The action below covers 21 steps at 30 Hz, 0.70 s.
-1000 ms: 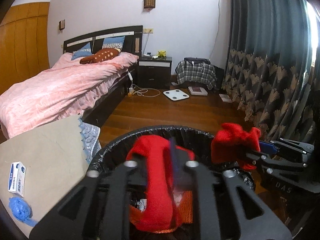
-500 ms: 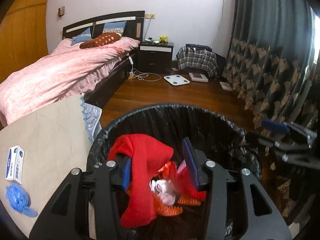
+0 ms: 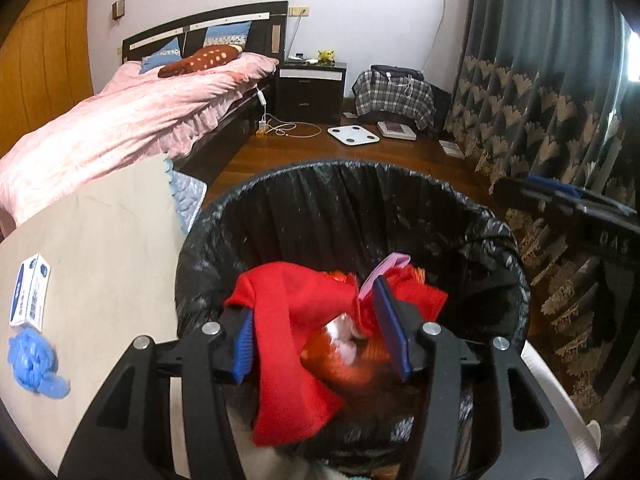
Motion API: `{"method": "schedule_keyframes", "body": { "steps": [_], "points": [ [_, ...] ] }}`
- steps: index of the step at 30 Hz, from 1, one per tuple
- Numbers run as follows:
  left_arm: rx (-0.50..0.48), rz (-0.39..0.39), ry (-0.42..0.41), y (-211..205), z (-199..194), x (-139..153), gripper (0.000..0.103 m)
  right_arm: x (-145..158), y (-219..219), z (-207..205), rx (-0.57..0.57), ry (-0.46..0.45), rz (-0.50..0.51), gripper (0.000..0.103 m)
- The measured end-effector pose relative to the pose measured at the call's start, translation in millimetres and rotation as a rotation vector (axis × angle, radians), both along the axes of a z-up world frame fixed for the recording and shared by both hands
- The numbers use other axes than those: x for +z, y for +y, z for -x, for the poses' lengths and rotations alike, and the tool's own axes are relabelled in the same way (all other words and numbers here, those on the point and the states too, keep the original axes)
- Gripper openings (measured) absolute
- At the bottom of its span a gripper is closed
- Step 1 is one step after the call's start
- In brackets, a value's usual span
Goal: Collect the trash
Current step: 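Lower both red gloves into the bin and open both grippers, then move both grippers from the bin back to the table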
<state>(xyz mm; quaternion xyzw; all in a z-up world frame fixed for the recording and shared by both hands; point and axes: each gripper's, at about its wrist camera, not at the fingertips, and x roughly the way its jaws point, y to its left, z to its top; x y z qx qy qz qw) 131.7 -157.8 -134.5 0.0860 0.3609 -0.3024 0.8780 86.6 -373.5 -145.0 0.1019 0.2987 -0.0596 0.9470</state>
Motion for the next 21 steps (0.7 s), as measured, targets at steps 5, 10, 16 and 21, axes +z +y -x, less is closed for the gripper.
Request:
{"method": "schedule_keyframes", "body": {
  "steps": [5, 10, 16, 21],
  "points": [
    [0.01, -0.003, 0.024, 17, 6, -4, 0.055, 3, 5, -2, 0.012, 0.0, 0.005, 0.077],
    [0.028, -0.016, 0.031, 32, 16, -9, 0.056, 6, 14, -4, 0.028, -0.006, 0.01, 0.078],
    [0.094, 0.018, -0.004, 55, 17, 1, 0.056, 13, 33, -7, 0.063, -0.017, 0.022, 0.077],
    [0.162, 0.05, -0.059, 80, 11, 21, 0.06, 21, 56, -12, 0.102, -0.032, 0.028, 0.078]
  ]
}}
